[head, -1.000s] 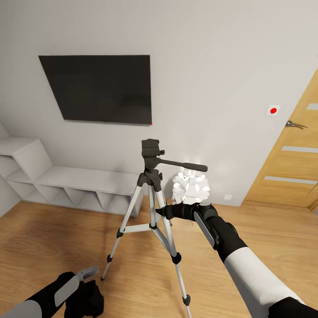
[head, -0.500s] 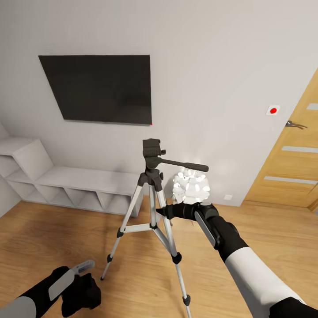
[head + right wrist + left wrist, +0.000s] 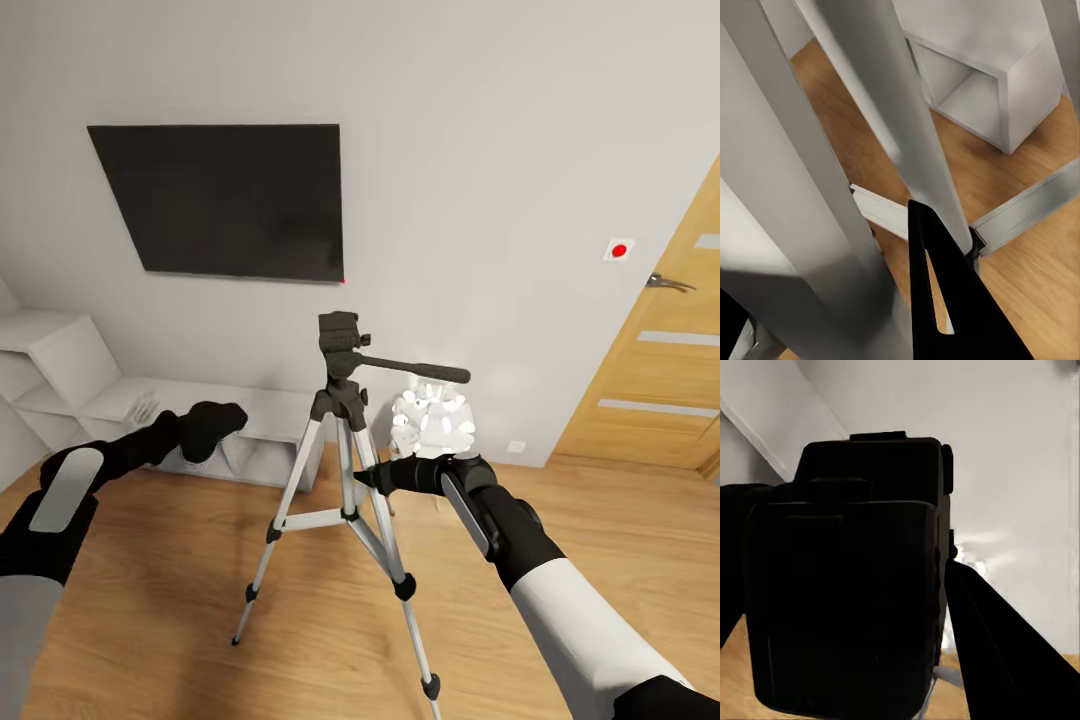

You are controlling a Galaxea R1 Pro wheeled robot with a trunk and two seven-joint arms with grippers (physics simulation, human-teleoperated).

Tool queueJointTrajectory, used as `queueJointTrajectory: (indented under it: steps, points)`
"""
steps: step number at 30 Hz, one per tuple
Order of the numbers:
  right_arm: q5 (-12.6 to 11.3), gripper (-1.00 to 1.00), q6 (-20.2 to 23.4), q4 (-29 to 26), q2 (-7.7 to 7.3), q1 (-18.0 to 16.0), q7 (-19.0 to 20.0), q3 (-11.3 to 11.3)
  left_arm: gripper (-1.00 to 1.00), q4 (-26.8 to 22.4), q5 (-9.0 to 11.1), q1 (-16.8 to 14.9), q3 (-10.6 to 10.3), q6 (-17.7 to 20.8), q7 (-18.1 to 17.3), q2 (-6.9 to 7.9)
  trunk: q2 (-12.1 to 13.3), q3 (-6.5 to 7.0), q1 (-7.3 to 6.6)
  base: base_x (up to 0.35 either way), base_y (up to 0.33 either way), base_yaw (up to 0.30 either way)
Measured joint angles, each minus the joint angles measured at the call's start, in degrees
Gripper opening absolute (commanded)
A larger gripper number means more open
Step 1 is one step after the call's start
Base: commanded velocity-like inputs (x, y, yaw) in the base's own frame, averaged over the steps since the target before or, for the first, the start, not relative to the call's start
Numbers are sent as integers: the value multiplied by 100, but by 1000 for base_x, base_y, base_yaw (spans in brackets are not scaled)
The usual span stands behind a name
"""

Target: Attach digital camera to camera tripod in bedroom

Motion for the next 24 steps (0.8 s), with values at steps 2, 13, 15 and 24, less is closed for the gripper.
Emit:
queueJointTrajectory:
  steps: [2, 13, 15, 24]
  points:
    - [-3, -100, -2, 2, -2, 0, 0, 0, -100, -54, 7, -3, 47, -119, -25, -107, 0, 0, 0, 0, 0, 0]
    - [10, -100, -1, 5, 7, 0, -2, 8, -100, -506, -797, -1397, -133, -177, -110, -341, 0, 2, 0, 0, 0, 0]
    - [4, -100, 1, 0, 2, 0, 0, 8, -100, 104, -856, -2305, -550, -169, -380, -577, 0, 2, 0, 0, 0, 0]
    - [3, -100, -1, 1, -1, 0, 0, 6, -100, 218, -2127, -3058, -965, -248, -605, -1353, -1, 0, 0, 0, 0, 0]
